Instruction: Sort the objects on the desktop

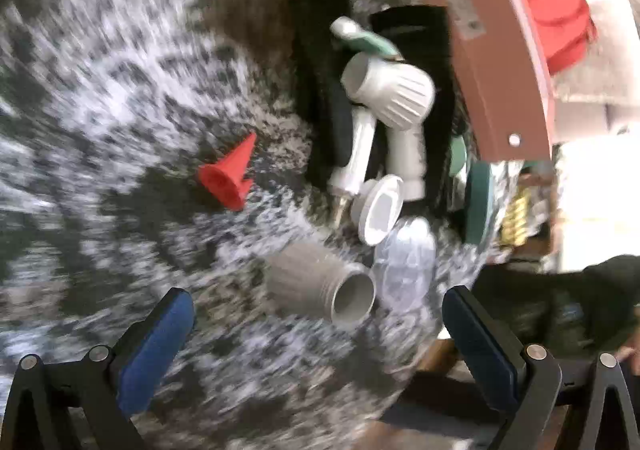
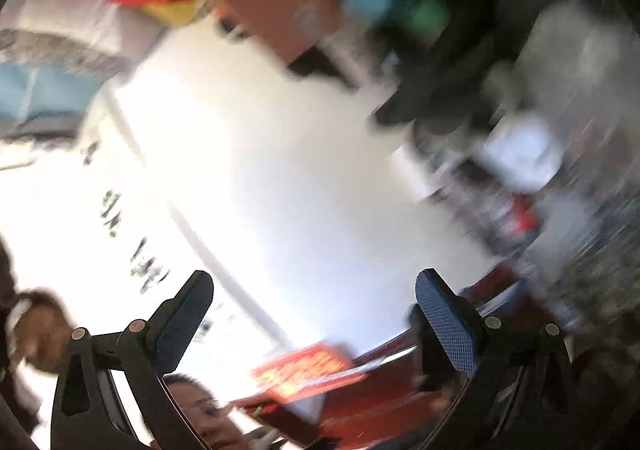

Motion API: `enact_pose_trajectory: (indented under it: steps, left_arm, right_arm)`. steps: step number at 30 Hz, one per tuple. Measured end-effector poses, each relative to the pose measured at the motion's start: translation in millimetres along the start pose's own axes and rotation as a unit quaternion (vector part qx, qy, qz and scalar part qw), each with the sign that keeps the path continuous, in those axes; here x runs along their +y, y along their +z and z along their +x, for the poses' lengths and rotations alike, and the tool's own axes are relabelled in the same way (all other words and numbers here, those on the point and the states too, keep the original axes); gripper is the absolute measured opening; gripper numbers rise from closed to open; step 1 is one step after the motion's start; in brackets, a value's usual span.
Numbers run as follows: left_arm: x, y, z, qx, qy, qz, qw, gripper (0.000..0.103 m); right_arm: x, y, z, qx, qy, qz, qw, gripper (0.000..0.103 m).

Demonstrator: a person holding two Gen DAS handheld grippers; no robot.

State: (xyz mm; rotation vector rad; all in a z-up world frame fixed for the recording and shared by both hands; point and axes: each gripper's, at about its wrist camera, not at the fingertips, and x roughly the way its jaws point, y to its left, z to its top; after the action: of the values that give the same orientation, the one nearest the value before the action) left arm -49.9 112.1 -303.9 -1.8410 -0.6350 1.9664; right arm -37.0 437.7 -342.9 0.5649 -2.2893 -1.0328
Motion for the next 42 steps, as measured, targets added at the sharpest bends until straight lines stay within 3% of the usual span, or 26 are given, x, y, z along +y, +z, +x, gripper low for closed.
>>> enact_pose_trajectory:
  steps: [3,6,12,13,17,21,24,26,27,28,30,32,34,35,37,38,39,40,41,42]
  left_arm:
    - [-12,1,-74,-0.058,0.034,0.049,0.9966,0.102]
    - [-23,19,-161,-0.106,0.041,0.070,0.9911,0.102]
    - [-74,-11,-269,-0.159,-0.011,0.109,0.9812,0.102]
    - [-81,-15,-280,-0.168,-0.012,0.119,0.9785,0.102]
    - [-105,-27,-312,-0.192,-0.008,0.149,0.9700,0.102]
    - [-128,-31,-327,-0.205,-0.015,0.186,0.9607,0.102]
    - [-145,-30,-328,-0.185,-0.045,0.210,0.9591,0.102]
    - [-154,-28,-327,-0.170,-0.070,0.218,0.9585,0.102]
    - [-157,-27,-328,-0.170,-0.078,0.221,0.9574,0.102]
    - [-160,-25,-328,-0.167,-0.080,0.221,0.9576,0.102]
    - [-166,-20,-327,-0.157,-0.076,0.217,0.9605,0.102]
    - [-173,-15,-328,-0.143,-0.084,0.212,0.9631,0.102]
    - [-179,-12,-331,-0.142,-0.095,0.208,0.9630,0.102]
    - [-182,-10,-332,-0.144,-0.097,0.207,0.9627,0.102]
    - [-187,-7,-333,-0.151,-0.094,0.201,0.9632,0.102]
    - [-190,-5,-332,-0.148,-0.095,0.195,0.9650,0.102]
    - [-192,-3,-330,-0.144,-0.100,0.190,0.9660,0.102]
    - [-195,-1,-329,-0.143,-0.100,0.187,0.9667,0.102]
    - [-199,0,-327,-0.145,-0.096,0.184,0.9675,0.102]
    - [-204,1,-325,-0.152,-0.083,0.182,0.9679,0.102]
  right_arm:
    - [36,-50,23,0.061,-0.025,-0.070,0.995,0.103]
    - [71,-118,43,0.113,-0.007,-0.111,0.987,0.103]
    - [132,-229,59,0.163,-0.026,-0.142,0.976,0.103]
    - [142,-247,62,0.171,-0.029,-0.147,0.974,0.103]
    - [213,-314,61,0.167,-0.008,-0.269,0.949,0.103]
    - [237,-353,82,0.204,-0.060,-0.328,0.920,0.103]
    - [266,-373,89,0.230,-0.034,-0.369,0.900,0.103]
    - [303,-385,86,0.245,0.036,-0.400,0.882,0.103]
    - [328,-392,82,0.268,0.094,-0.421,0.861,0.103]
    - [350,-397,82,0.305,0.167,-0.443,0.827,0.103]
    - [397,-407,83,0.365,0.294,-0.486,0.737,0.103]
    - [449,-419,82,0.405,0.390,-0.534,0.632,0.103]
    - [497,-432,87,0.413,0.393,-0.581,0.581,0.103]
    - [520,-438,97,0.422,0.359,-0.599,0.579,0.103]
    - [547,-450,123,0.442,0.262,-0.627,0.586,0.103]
    - [563,-464,139,0.428,0.156,-0.678,0.577,0.103]
    - [572,-475,150,0.414,0.076,-0.714,0.560,0.103]
    - [578,-485,158,0.406,0.009,-0.741,0.535,0.103]
    - [584,-496,166,0.397,-0.070,-0.770,0.494,0.103]
    - [586,-499,169,0.387,-0.118,-0.785,0.469,0.103]
